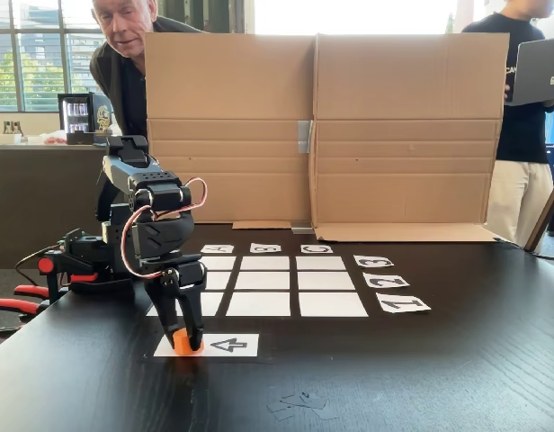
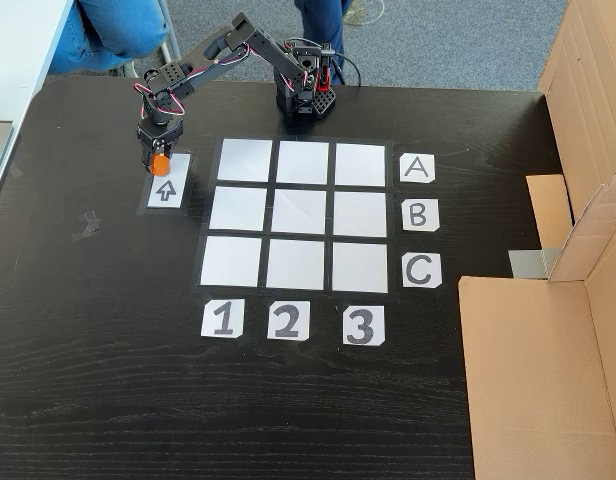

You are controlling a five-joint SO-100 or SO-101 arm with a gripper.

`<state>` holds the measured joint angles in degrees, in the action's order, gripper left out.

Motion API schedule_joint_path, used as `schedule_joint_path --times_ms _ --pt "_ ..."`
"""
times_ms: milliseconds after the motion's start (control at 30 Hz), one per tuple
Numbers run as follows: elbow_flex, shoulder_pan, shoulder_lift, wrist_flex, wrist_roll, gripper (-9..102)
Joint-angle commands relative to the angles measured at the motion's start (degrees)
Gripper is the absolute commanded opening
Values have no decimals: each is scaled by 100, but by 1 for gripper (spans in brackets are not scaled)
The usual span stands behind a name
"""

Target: Pick up the round, orange token and place it in the grid on square B1.

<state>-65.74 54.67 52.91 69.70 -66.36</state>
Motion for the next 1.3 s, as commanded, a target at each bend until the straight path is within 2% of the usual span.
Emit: schedule_joint_path --times_ms 0,400,733,967,1267 --pt "-18 88 255 -79 176 0" --pt "-738 185 2320 -79 861 0" --pt "-2268 -123 4175 0 1556 0" --pt "-3331 -756 5203 35 1679 0" --pt "-4148 -1863 5669 -18 1661 0"
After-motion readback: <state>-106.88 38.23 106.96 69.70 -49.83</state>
